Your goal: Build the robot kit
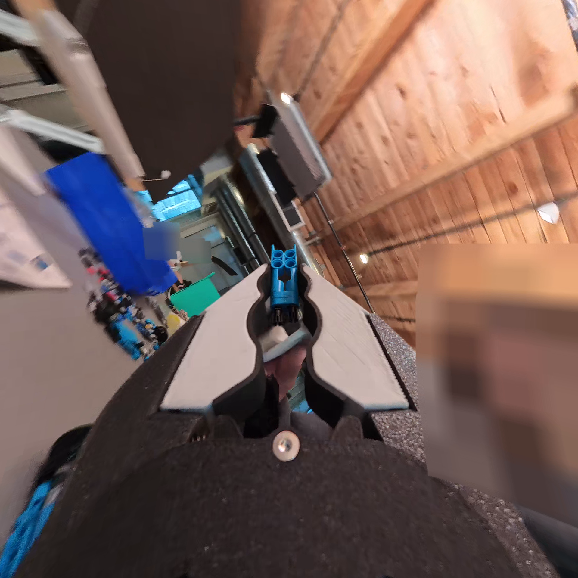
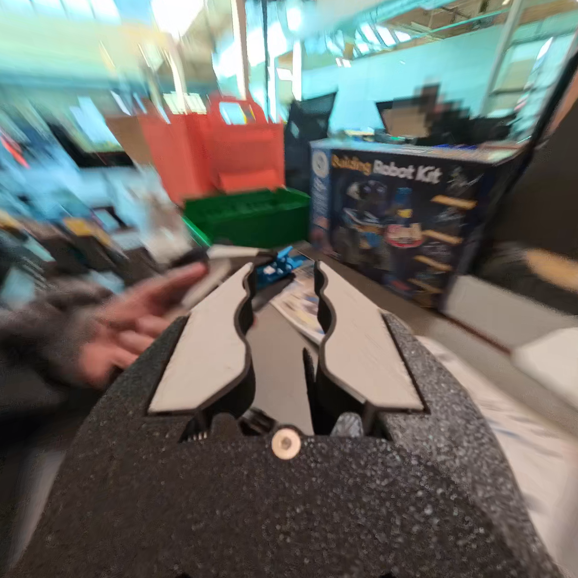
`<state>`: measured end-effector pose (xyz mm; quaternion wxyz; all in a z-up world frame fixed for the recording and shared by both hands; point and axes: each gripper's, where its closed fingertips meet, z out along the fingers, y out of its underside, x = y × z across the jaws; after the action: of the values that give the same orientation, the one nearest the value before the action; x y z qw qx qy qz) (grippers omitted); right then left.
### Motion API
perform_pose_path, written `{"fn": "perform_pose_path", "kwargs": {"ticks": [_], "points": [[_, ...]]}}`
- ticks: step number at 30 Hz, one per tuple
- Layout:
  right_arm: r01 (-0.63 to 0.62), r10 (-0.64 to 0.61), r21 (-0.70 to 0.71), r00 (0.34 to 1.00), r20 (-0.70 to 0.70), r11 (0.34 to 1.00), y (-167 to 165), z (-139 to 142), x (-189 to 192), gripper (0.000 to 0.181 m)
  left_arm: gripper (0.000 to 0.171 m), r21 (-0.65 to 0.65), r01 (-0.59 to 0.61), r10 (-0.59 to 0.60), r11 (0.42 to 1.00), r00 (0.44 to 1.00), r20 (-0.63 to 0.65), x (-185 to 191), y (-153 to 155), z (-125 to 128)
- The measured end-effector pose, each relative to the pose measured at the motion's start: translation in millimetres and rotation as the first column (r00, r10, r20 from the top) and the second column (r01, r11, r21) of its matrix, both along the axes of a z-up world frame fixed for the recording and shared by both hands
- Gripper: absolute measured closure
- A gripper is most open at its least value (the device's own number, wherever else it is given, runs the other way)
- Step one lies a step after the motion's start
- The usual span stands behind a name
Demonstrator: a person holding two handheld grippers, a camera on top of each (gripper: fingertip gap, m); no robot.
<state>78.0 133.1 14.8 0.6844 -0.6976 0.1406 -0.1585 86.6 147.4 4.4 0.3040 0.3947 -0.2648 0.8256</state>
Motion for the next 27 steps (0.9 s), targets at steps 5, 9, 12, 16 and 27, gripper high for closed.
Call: {"fn": "perform_pose_path", "kwargs": {"ticks": [5, 9, 12, 16, 27], "points": [[0.188, -0.076, -0.294, 0.933, 0.353, 0.937, 19.1, -31.8, -3.6, 0.132, 0.157, -0.102, 0.009, -0.023, 0.995, 0.991, -0.133, 9.6, 4.8, -12.2], [0.216, -0.099, -0.297, 0.926, 0.365, 0.930, 24.7, -34.1, 0.1, 0.130, 0.157, -0.146, 0.057, -0.082, 0.988, 0.982, -0.169, 5.3, -3.9, -14.1], [0.230, -0.104, -0.347, 0.932, 0.346, 0.909, 21.8, -42.9, 8.8, 0.116, 0.157, -0.159, 0.085, -0.112, 0.984, 0.978, -0.174, 1.7, -10.5, -13.0], [0.250, -0.106, -0.358, 0.921, 0.375, 0.900, 21.0, -44.2, 9.6, 0.114, 0.157, -0.181, 0.084, -0.118, 0.980, 0.975, -0.188, 2.5, -10.1, -13.5], [0.236, -0.101, -0.346, 0.925, 0.367, 0.908, 22.4, -44.3, 10.4, 0.119, 0.157, -0.182, 0.140, -0.175, 0.973, 0.966, -0.189, -3.5, -21.2, -12.3]]}}
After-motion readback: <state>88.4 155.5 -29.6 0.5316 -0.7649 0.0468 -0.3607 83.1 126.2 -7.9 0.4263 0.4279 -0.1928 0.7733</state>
